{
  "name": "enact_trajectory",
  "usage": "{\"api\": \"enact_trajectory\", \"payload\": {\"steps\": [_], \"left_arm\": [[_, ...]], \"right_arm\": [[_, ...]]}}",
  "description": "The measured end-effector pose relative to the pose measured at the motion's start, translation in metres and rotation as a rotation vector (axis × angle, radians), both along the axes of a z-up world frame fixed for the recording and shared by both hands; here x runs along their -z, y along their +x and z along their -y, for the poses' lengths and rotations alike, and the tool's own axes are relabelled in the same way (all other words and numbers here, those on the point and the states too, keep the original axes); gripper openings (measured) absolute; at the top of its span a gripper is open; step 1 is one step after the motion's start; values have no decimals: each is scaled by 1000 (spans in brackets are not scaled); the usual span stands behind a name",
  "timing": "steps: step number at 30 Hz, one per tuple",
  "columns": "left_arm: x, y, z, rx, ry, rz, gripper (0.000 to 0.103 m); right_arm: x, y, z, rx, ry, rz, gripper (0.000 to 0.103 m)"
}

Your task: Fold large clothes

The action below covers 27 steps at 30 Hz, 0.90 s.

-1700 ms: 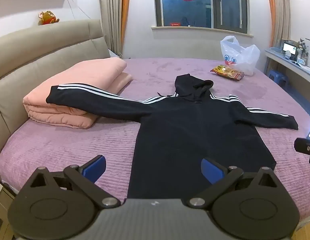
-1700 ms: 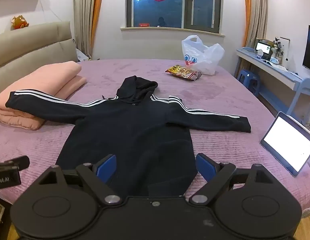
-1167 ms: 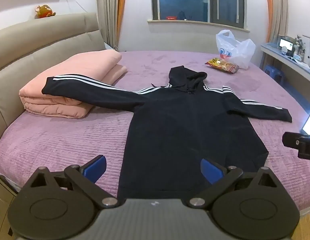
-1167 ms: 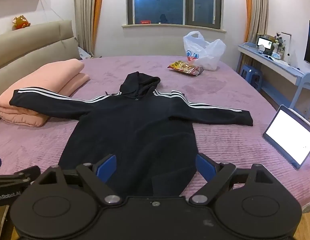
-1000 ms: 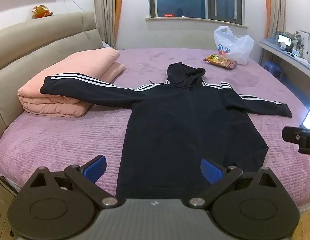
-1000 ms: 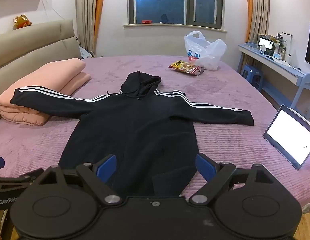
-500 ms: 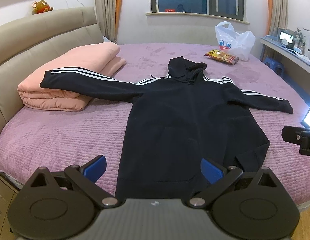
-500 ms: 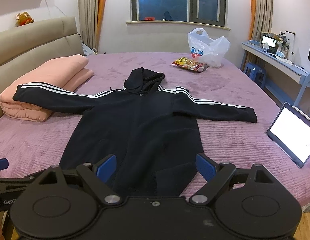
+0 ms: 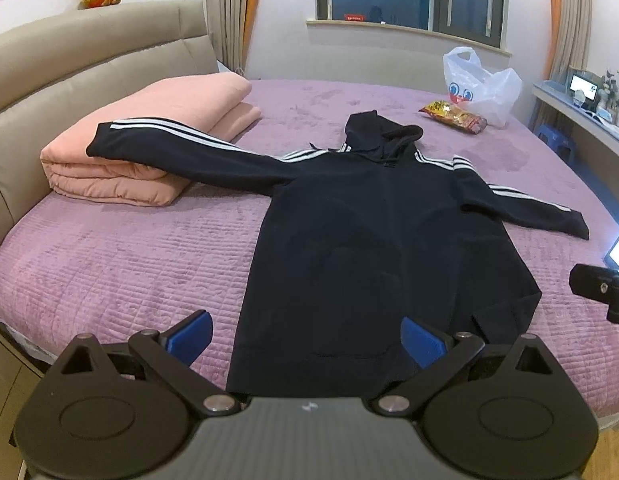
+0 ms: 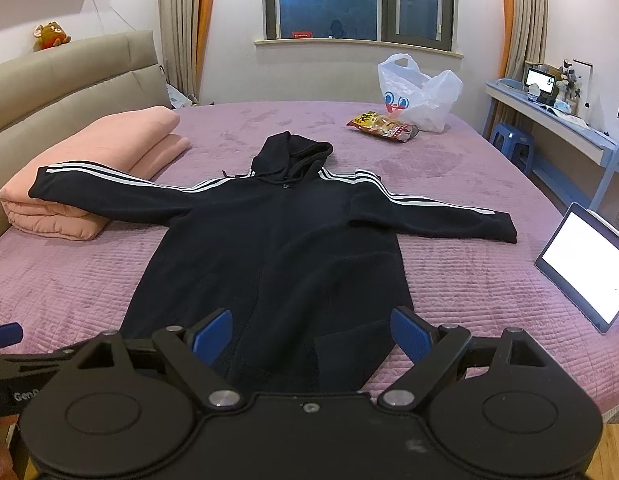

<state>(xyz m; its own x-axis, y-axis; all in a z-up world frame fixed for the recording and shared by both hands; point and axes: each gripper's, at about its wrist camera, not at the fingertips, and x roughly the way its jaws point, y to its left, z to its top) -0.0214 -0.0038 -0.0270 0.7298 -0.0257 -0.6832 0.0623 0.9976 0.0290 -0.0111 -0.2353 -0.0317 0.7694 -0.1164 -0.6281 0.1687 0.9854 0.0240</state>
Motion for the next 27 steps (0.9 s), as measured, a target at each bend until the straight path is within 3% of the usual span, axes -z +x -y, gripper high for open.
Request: {"api": "enact_trajectory", "payload": {"steps": [5, 9, 27], "left_arm": [[1, -1, 4, 17, 9, -8, 102], [5, -2, 12, 32, 16, -19, 102], [0, -10, 9, 56, 13, 15, 100]], "right_arm": [[-1, 2, 1, -8, 26, -14, 102], [0, 2, -3, 2, -18, -5, 102], [0, 2, -8, -8, -29, -13, 102]]}}
